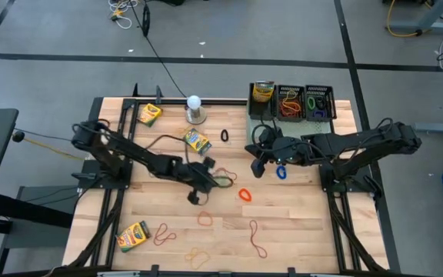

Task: Pick & Place Office Desk Supplies
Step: Put the green spring keychain into the right basket on the shelf

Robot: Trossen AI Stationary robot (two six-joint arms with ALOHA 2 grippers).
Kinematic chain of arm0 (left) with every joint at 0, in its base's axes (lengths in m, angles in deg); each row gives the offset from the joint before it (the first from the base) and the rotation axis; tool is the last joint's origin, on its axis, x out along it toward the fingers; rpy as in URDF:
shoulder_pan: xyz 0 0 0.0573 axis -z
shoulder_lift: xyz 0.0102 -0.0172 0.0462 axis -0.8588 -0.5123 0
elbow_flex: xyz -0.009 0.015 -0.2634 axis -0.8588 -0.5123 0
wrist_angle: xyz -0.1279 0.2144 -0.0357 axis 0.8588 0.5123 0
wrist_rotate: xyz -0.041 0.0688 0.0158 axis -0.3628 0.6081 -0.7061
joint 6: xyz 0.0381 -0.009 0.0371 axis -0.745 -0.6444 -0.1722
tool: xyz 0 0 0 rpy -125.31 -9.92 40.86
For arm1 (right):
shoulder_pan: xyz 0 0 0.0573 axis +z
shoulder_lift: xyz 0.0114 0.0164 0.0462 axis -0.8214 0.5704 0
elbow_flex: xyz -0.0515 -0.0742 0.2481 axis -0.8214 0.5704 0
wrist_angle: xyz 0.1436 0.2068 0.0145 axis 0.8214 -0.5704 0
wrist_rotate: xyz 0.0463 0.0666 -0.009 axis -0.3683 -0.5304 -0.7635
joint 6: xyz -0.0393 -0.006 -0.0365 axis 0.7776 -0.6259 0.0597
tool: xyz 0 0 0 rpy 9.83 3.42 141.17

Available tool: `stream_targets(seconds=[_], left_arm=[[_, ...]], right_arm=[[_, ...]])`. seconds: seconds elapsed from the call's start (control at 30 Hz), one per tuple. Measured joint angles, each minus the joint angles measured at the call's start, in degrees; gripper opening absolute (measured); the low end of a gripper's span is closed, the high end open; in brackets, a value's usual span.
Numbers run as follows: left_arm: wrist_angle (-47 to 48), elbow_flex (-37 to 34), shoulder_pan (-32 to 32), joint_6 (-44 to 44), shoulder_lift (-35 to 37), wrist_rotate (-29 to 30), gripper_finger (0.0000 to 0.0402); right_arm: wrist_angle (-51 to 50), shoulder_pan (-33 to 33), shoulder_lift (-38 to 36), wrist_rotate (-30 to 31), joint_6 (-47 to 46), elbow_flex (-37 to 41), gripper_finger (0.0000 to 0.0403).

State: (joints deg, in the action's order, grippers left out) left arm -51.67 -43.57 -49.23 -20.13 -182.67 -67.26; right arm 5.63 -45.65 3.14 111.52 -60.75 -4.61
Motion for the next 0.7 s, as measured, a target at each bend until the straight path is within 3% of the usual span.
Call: stream_targets(seconds=[0.17,0.3,0.53,0.7], left_arm=[[0.44,6.02,1.00,-2.22,-6.64,-3.16,0.0017],[1.51,9.19,1.12,-2.26,-9.47,-4.44,0.0041],[8.22,11.27,0.84,1.76,-9.39,-5.10,0.0106],[14.16,11.26,0.95,5.74,-6.29,-2.57,0.0123]], right_arm=[[0.04,1.24,0.00,-0.05,-0.40,0.00,0.0009],[0.43,1.22,-0.02,-0.05,-0.45,-0.04,0.0009],[0.36,1.24,-0.02,-0.37,-1.87,-0.05,0.0009],[0.05,1.24,-0.02,-2.11,-3.47,-0.04,0.0009]])
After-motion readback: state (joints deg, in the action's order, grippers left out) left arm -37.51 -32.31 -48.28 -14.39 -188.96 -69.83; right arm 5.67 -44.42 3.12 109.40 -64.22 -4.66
